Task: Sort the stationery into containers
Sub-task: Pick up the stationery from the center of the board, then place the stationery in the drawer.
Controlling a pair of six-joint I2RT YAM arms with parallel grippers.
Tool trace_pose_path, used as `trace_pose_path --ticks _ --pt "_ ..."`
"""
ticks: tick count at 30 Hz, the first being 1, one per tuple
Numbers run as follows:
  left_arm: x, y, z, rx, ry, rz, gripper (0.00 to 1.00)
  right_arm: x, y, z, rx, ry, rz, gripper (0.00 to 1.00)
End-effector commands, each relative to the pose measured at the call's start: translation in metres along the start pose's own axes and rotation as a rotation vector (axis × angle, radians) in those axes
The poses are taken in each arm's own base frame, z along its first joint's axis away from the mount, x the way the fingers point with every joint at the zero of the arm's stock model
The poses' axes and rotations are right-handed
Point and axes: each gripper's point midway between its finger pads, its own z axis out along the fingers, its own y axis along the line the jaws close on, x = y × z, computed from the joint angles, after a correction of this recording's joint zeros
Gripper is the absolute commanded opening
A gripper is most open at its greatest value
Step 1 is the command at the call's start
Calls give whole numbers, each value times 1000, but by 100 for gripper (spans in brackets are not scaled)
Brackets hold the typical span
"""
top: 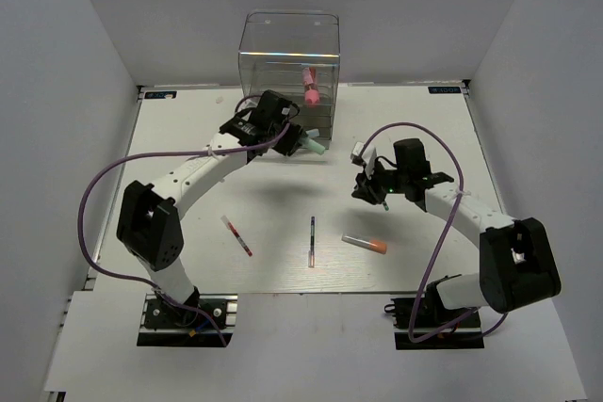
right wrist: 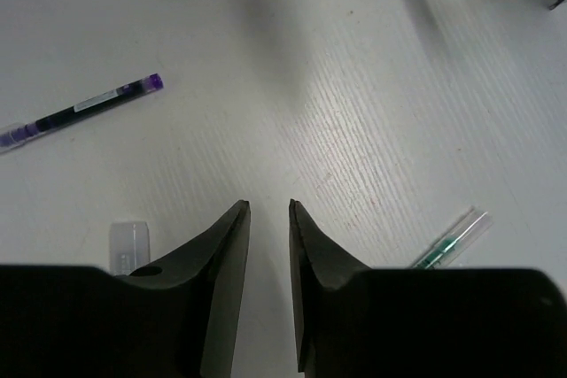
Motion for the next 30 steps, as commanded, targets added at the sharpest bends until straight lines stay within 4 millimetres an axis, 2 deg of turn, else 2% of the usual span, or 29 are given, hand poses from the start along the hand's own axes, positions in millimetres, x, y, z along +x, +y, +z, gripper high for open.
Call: trace_pose_path --ticks 1,4,5,7,8,10,15,19,21,23,25,27,28,29,30 --pt "-37 -19 11 36 -138 -87 1 -7 12 -8 -40 -27 -40 32" --pt "-48 -32 26 64 -161 -164 2 -4 13 -10 -35 -19 -61 42" --pt "-48 -33 30 60 -161 -173 2 -3 14 -10 -38 -15 -66 50" --pt "-56 -34 39 53 -180 -205 3 0 14 -12 -37 -2 -78 57" --pt "-56 -28 48 31 -190 -213 3 1 15 -13 -36 -2 -80 60" --pt "-65 -36 50 62 -211 -237 5 3 18 -14 -44 5 -89 68" --pt "-81 -43 62 81 -245 -286 7 6 22 -15 -60 15 -92 70" --pt "-92 -43 62 83 -258 -335 7 6 23 -16 -63 13 -93 70" --pt "-94 -35 68 64 -253 -351 7 6 25 -15 -69 15 -90 72" --pt "-96 -28 71 44 -250 -363 11 7 25 -16 -69 17 -94 80" --pt "-93 -22 73 26 -239 -371 20 8 27 -18 -79 21 -101 89" --pt "-89 -12 80 -1 -229 -376 34 13 33 -19 -103 35 -115 90" --pt "-92 -13 80 8 -223 -384 48 11 35 -20 -111 28 -143 90" --pt "-91 -9 81 -3 -223 -382 53 10 37 -22 -124 19 -153 90" --pt "-90 -11 81 6 -214 -384 65 12 39 -22 -132 24 -151 90"
